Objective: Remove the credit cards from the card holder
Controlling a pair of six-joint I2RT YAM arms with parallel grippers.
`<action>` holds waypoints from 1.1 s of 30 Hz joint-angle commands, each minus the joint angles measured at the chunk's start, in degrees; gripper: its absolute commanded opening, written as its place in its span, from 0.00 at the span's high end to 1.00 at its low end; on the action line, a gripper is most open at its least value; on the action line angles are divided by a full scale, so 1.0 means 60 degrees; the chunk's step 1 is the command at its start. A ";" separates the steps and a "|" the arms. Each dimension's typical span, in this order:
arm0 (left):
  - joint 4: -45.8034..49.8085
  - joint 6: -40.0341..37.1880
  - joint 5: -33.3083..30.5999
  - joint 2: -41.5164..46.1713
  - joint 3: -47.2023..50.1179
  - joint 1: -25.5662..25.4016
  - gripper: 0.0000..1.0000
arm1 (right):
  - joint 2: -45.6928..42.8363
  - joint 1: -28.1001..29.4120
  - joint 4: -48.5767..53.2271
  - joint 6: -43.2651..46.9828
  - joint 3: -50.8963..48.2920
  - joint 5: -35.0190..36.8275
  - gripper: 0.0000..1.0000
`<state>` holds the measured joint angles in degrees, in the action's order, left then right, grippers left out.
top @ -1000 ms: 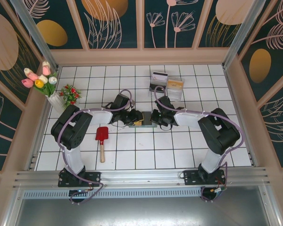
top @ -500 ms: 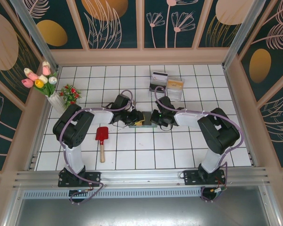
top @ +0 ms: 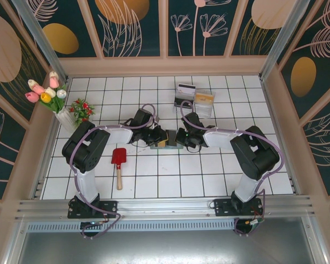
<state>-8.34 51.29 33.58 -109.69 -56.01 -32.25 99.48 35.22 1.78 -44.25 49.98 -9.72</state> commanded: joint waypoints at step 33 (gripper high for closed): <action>0.0708 -0.0802 -0.1076 0.3821 -0.0151 0.0629 1.00 | -0.2976 -0.1456 -0.3463 -0.0013 -0.1052 -0.2821 0.51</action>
<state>3.09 43.35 23.40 -88.73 -56.29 -28.71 83.94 28.67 -9.54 -42.59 47.03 -20.16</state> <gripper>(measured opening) 0.058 0.479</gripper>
